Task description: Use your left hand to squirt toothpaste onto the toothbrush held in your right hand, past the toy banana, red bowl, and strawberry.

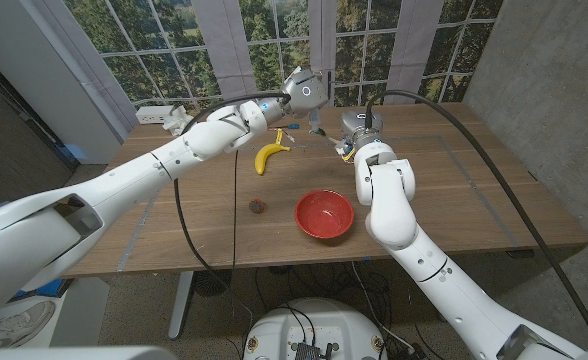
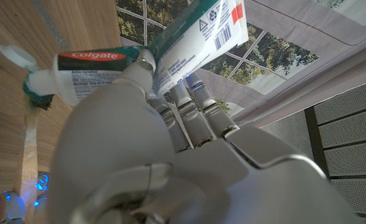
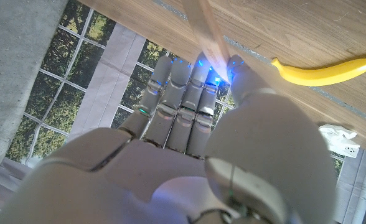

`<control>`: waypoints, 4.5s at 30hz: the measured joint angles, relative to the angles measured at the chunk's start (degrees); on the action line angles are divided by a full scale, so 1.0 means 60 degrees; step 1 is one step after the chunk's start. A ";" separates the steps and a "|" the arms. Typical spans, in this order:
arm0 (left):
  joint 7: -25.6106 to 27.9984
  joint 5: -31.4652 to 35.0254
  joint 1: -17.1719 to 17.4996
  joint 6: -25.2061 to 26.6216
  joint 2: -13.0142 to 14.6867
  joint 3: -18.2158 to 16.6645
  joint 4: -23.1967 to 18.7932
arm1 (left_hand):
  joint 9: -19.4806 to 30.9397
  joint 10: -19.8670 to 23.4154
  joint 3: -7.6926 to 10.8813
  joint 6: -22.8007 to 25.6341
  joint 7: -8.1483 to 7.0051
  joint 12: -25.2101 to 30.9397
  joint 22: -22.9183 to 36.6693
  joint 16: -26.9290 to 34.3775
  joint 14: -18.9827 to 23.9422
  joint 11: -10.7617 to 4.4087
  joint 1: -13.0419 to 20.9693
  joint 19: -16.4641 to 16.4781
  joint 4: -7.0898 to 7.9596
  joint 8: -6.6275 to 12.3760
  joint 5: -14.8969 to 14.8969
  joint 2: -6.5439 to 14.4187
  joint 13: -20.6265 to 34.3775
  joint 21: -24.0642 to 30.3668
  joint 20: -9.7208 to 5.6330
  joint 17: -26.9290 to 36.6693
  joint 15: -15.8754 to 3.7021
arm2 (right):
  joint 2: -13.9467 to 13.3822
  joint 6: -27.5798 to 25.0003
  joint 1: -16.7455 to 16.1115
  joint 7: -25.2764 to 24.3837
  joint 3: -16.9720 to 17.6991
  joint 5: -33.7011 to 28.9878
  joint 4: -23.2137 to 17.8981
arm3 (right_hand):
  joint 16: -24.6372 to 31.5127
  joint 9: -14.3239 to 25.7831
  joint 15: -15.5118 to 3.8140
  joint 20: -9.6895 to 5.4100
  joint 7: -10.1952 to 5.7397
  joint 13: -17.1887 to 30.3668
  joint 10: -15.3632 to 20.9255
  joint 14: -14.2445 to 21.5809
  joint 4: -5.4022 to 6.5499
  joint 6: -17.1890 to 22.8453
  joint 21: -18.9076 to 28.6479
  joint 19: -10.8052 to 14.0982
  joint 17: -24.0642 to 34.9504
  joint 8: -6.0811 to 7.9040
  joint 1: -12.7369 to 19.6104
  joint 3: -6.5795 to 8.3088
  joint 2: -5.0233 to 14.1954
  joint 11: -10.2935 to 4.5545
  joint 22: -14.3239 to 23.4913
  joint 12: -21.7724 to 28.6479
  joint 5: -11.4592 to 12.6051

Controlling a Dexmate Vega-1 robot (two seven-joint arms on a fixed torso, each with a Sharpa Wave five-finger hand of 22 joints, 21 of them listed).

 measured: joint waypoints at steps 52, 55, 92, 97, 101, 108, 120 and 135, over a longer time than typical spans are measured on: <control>0.0970 0.0217 0.0230 0.0767 -0.0045 -0.0017 0.0192 | 0.0093 -0.0006 -0.0080 -0.0275 -0.0272 -0.0265 0.0045 -0.0149 -0.0088 -0.0074 -0.0032 -0.0291 0.0054 -0.0181 0.0215 0.0031 0.0001 0.0349 -0.0017 -0.0044 0.0017 | -0.0743 -0.0410 -0.0151 -0.1835 0.0069 0.1781 -0.0251 | -0.0036 -0.0061 0.0000 0.0020 -0.0086 -0.0008 0.0000 0.0000 0.0000 0.0087 0.0076 -0.0088 -0.0046 -0.0103 -0.0067 0.0000 0.0067 0.0000 0.0000 -0.0027 -0.0039; 0.1069 0.0285 0.0249 0.0906 -0.0077 0.0001 0.0244 | 0.0093 -0.0006 -0.0080 -0.0275 -0.0272 -0.0332 0.0045 -0.0149 -0.0105 -0.0074 -0.0032 -0.0291 0.0054 -0.0249 0.0215 0.0031 0.0027 0.0349 -0.0017 -0.0044 0.0001 | -0.0751 -0.0453 -0.0103 -0.1761 0.0036 0.1779 -0.0224 | -0.0036 -0.0049 0.0000 0.0020 -0.0105 -0.0006 0.0000 0.0000 0.0000 0.0068 0.0075 -0.0087 -0.0046 -0.0080 -0.0067 0.0000 0.0066 0.0000 0.0000 -0.0044 -0.0039; 0.2061 -0.0769 0.1012 0.2821 -0.0771 -0.0219 0.0602 | 0.0091 0.0079 -0.0146 -0.0274 -0.0272 -0.0517 0.0020 -0.0224 -0.0157 -0.0159 -0.0030 -0.0290 0.0066 -0.0249 0.0214 0.0028 0.0040 0.0595 -0.0017 -0.0086 0.0051 | -0.0775 -0.0866 0.0057 -0.1416 -0.0005 0.1920 -0.0067 | -0.0111 -0.0007 0.0000 0.0020 -0.0104 0.0048 0.0000 0.0000 -0.0106 0.0068 0.0075 -0.0085 -0.0045 -0.0105 -0.0064 0.0106 0.0063 0.0000 0.0001 -0.0098 -0.0039; 0.2010 -0.1066 0.1210 0.3063 -0.0834 -0.0339 0.0487 | 0.0090 0.0080 -0.0186 -0.0274 -0.0272 -0.0523 0.0021 -0.0224 -0.0156 -0.0159 -0.0030 -0.0350 0.0028 -0.0249 0.0214 0.0028 0.0040 0.0603 -0.0037 -0.0087 0.0051 | -0.0790 -0.0920 0.0048 -0.1459 0.0011 0.1992 -0.0080 | -0.0111 -0.0007 0.0000 0.0020 -0.0104 0.0048 0.0000 0.0000 -0.0106 0.0069 0.0075 -0.0085 -0.0044 -0.0073 -0.0064 0.0106 0.0063 0.0000 0.0000 -0.0100 -0.0040; 0.1944 -0.1449 0.1413 0.3286 -0.0922 -0.0501 0.0384 | 0.0090 0.0080 -0.0224 -0.0274 -0.0272 -0.0543 0.0021 -0.0224 -0.0157 -0.0159 -0.0044 -0.0364 0.0065 -0.0249 0.0214 0.0014 0.0043 0.0603 -0.0022 -0.0088 0.0051 | -0.0791 -0.0968 0.0048 -0.1484 0.0014 0.2044 -0.0078 | -0.0111 -0.0007 0.0000 0.0020 -0.0104 0.0048 0.0000 0.0000 -0.0106 0.0069 0.0076 -0.0085 -0.0045 -0.0070 -0.0063 0.0106 0.0063 0.0000 0.0001 -0.0118 -0.0045; 0.1858 -0.2083 0.1626 0.3512 -0.1043 -0.0718 0.0273 | 0.0090 0.0148 -0.0239 -0.0329 -0.0218 -0.0582 0.0021 -0.0290 -0.0156 -0.0228 -0.0083 -0.0362 0.0081 -0.0286 0.0214 -0.0021 0.0043 0.0678 -0.0021 -0.0088 0.0051 | -0.0792 -0.1049 0.0097 -0.1533 0.0005 0.2100 -0.0010 | -0.0111 -0.0009 0.0000 0.0020 -0.0104 0.0035 0.0000 0.0000 -0.0106 0.0068 0.0076 -0.0085 -0.0044 -0.0071 -0.0063 0.0106 0.0063 0.0000 0.0001 -0.0126 -0.0074; 0.1578 -0.2918 0.1846 0.3750 -0.1180 -0.0988 0.0080 | 0.0023 -0.0083 -0.0422 -0.0711 -0.0151 -0.0893 -0.0096 -0.0712 -0.0530 -0.0409 -0.0434 -0.0446 0.0109 -0.0539 0.0216 -0.0018 0.0278 0.0815 -0.0001 -0.0322 0.0118 | -0.0794 -0.1173 0.0192 -0.1541 -0.0068 0.2113 0.0080 | -0.0111 -0.0023 0.0000 0.0020 -0.0104 0.0044 0.0000 0.0000 -0.0106 0.0069 0.0075 -0.0085 -0.0044 -0.0075 -0.0063 0.0106 0.0063 0.0000 0.0001 -0.0136 -0.0039; 0.1291 -0.3875 0.2051 0.4089 -0.1389 -0.1252 -0.0065 | -0.0069 -0.0297 -0.0459 -0.0675 0.0016 -0.1079 -0.0202 -0.0889 -0.0651 -0.0355 -0.0686 -0.0446 0.0144 -0.0545 0.0221 0.0006 -0.0053 0.0926 -0.0001 -0.0393 0.0137 | -0.0760 -0.1285 0.0347 -0.1497 -0.0149 0.2034 0.0238 | -0.0111 -0.0019 0.0000 0.0020 -0.0104 0.0041 0.0000 0.0000 -0.0106 0.0069 0.0076 -0.0084 -0.0044 -0.0109 -0.0064 0.0106 0.0062 0.0000 0.0001 -0.0166 -0.0042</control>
